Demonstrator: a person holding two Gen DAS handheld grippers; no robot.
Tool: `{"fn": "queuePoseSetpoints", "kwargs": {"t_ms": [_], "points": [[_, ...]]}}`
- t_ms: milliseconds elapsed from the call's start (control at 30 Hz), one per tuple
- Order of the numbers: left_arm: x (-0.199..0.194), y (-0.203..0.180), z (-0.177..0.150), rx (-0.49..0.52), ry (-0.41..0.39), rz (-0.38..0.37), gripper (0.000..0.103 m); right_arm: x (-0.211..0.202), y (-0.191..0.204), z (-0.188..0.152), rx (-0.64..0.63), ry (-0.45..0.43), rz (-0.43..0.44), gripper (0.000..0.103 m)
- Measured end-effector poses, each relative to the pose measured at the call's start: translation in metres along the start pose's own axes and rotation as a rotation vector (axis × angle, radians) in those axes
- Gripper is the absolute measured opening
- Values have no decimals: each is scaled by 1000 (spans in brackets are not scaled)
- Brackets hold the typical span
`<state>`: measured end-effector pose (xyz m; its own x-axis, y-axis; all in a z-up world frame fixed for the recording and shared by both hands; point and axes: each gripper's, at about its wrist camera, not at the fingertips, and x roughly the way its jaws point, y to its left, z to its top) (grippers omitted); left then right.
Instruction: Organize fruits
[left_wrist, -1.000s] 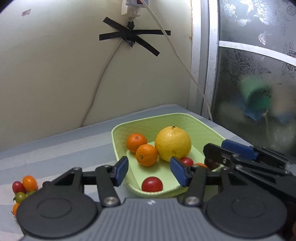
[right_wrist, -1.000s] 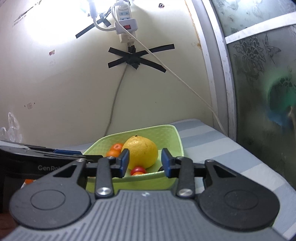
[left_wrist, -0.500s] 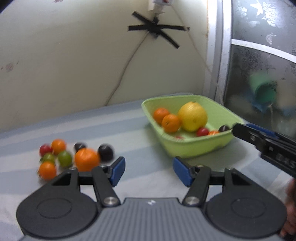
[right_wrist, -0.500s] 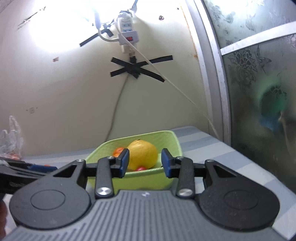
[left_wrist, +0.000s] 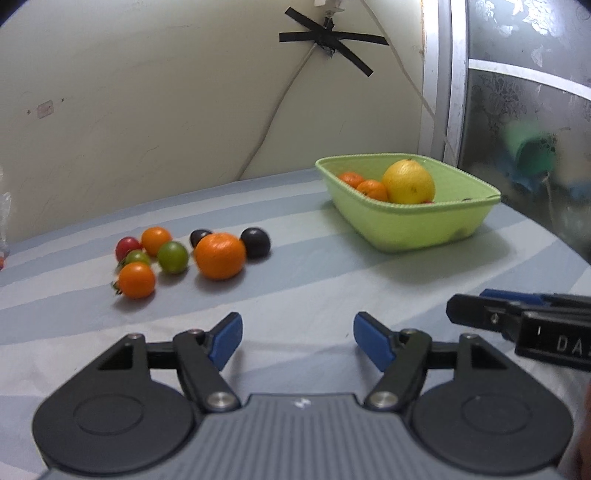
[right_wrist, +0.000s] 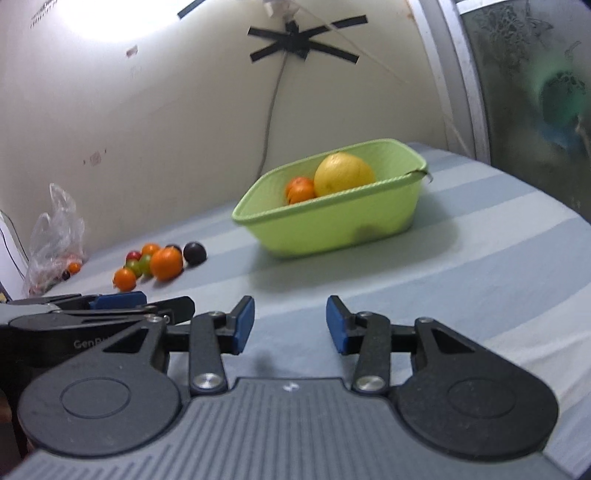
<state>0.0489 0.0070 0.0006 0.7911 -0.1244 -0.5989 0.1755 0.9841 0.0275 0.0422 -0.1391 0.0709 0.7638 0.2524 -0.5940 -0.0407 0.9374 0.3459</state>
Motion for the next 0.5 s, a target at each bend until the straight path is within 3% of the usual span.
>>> {"fn": "queuePoseSetpoints", "kwargs": {"t_ms": [500], "points": [[-2, 10, -7, -19, 13, -42, 69, 7, 27, -9, -51, 20, -16, 47]]}}
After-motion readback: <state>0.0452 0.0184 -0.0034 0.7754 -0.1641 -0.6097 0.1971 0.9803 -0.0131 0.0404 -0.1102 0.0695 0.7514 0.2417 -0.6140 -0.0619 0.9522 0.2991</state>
